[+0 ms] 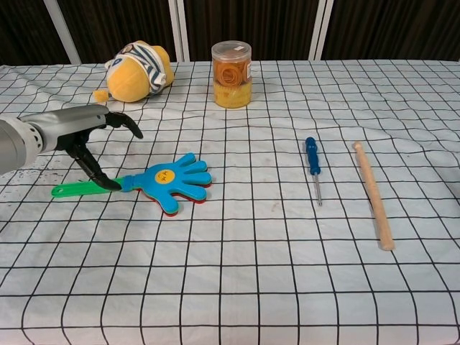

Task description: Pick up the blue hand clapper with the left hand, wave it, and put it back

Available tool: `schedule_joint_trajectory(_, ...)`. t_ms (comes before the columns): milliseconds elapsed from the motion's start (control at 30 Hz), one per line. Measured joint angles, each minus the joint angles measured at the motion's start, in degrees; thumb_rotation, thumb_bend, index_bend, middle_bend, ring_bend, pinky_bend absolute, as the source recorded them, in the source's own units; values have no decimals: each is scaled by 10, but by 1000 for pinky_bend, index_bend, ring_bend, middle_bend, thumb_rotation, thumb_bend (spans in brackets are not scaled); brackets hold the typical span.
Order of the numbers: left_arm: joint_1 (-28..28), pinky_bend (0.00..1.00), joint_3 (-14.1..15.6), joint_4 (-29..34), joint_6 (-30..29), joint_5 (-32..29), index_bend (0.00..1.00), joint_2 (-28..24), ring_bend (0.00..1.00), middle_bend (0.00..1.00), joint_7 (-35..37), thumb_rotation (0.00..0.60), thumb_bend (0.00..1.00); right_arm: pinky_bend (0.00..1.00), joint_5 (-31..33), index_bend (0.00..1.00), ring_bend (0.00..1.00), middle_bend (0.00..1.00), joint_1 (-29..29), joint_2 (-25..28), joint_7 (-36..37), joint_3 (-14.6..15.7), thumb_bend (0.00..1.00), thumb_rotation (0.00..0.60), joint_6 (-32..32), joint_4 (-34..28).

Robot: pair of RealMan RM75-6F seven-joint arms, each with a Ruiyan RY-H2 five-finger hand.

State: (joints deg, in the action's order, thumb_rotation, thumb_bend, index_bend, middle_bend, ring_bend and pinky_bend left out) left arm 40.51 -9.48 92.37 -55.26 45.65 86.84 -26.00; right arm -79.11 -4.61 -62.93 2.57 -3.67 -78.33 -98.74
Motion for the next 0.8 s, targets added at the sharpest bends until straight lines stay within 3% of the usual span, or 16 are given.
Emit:
schedule_joint_trajectory(233, -12, 0, 9, 29, -39, 8, 0, -28, 0, 0, -7, 600, 0, 155, 1, 0, 0, 0, 0, 1, 0, 0, 219, 600, 0, -1)
schedule_joint_trajectory(467, -58, 0, 28, 79, -96, 81, 0, -85, 0, 0, 27, 600, 0, 155, -1, 0, 0, 0, 0, 1, -3, 0, 218, 600, -1, 1)
schedule_joint_trajectory(800, -186, 0, 121, 128, -228, 225, 0, -207, 0, 0, 82, 600, 0, 155, -6, 0, 0, 0, 2, 1, -6, 2, 219, 600, -5, 1)
